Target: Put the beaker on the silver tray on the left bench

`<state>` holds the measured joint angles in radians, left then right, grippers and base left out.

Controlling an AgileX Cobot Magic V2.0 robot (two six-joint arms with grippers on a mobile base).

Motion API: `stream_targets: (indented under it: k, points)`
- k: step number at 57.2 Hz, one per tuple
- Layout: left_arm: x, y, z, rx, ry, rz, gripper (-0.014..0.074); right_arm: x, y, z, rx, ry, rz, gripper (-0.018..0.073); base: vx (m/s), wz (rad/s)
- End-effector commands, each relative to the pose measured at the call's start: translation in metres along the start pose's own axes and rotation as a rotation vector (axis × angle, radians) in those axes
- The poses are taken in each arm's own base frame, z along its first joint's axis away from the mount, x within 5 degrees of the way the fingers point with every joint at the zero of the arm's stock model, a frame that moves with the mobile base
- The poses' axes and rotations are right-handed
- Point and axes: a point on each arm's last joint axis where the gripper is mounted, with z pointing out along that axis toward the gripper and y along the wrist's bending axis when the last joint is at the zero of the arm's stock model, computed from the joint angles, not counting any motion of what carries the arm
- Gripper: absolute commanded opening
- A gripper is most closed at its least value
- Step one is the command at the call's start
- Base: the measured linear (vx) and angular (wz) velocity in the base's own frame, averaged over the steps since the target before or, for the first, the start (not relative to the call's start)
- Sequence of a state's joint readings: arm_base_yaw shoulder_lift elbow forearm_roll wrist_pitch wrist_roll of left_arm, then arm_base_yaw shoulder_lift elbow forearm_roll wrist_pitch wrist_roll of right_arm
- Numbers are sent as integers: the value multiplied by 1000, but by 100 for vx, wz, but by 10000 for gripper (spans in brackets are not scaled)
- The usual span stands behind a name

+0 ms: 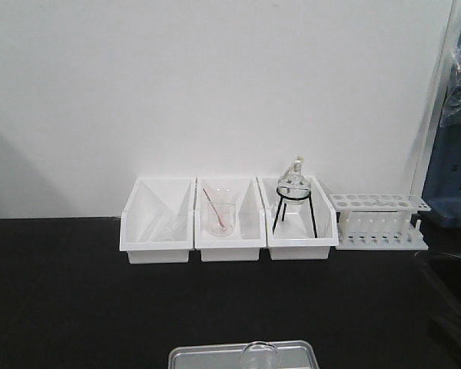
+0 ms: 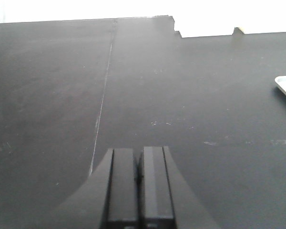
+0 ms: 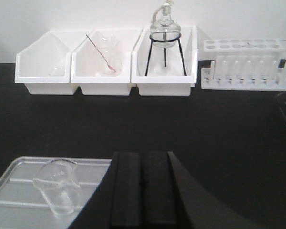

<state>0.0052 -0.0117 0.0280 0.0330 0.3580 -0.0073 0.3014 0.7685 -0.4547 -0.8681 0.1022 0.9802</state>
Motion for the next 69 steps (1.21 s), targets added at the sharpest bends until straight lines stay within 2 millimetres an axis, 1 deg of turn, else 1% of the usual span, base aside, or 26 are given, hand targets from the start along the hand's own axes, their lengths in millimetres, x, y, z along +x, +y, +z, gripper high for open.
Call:
stream_targets:
  k: [1,9,16,27,37,42,48,52,61,69]
  points:
    - [1,-1,2,8,-66,-3,1,5,-3,-18,1,-57,-9,-8,0,0]
    - [1,-1,2,8,-66,-3,1,26,-9,-38,19,-89,-11,-8,0,0]
    - [1,-1,2,8,-66,-3,1,44,-11,-47,17,-103,-6,-8,0,0]
    - [1,-1,2,8,-66,-3,1,67,-14,-46,22,-60,-10,-8,0,0]
    - [1,-1,2,8,-66,-3,1,82,-16,-44,34,-13,-12,-8,0,0]
    - [1,-1,2,8,-66,-3,1,89,-18,-44,46,15,29,-8,0,0]
    - [1,-1,2,8,-66,-3,1,102,-20,-50,62,63,91,-8,0,0]
    - [1,-1,2,8,-66,-3,1,113,-19,-55,31,61,45,-8,0,0]
    - [1,-1,2,8,-66,-3,1,136,-18,-63,-29,-23,-130,-8,0,0]
    - [1,-1,2,8,-66,-3,1,135,-22,-70,43,-91,-167,-8,0,0]
